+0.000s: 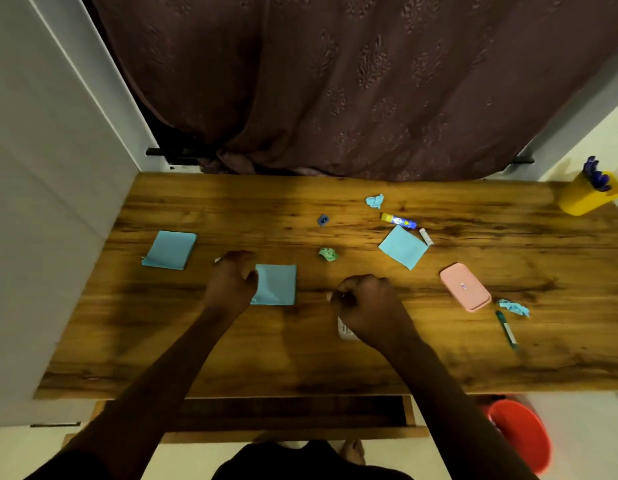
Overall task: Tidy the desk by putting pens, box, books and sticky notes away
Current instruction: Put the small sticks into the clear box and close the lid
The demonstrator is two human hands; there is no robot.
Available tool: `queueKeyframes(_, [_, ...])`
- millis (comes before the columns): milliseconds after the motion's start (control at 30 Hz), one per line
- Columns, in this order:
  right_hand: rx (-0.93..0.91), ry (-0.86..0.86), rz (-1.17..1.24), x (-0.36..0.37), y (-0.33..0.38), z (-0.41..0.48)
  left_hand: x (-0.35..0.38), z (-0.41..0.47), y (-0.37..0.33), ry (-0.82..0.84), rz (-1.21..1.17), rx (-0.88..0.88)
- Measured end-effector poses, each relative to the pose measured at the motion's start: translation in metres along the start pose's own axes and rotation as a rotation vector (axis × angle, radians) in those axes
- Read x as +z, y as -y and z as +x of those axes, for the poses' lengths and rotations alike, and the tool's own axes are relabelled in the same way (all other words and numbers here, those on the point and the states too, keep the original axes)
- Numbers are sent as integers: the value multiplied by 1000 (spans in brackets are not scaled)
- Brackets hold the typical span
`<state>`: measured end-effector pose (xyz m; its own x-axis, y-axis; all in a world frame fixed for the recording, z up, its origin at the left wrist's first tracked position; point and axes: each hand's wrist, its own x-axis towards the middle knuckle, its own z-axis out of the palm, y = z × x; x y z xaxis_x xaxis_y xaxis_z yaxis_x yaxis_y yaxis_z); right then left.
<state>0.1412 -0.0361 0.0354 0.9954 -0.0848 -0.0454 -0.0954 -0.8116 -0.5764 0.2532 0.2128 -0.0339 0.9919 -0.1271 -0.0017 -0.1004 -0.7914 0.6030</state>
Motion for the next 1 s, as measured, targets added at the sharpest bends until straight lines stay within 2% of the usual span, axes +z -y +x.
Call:
queueKeyframes(267, [-32, -35, 37, 3, 28, -5, -10, 43, 32, 61, 231, -23])
queueKeyframes(533, [20, -72, 3, 7, 36, -9, -9, 53, 50, 182, 325, 17])
queueKeyframes(667, [40, -87, 55, 7, 34, -7, -9, 47, 42, 122, 228, 135])
queueKeyframes(800, [76, -95, 121, 7, 24, -3, -5, 30, -1, 64, 70, 293])
queueKeyframes(1000, [115, -152, 183, -17, -6, 8, 4, 3, -71, 57, -215, 314])
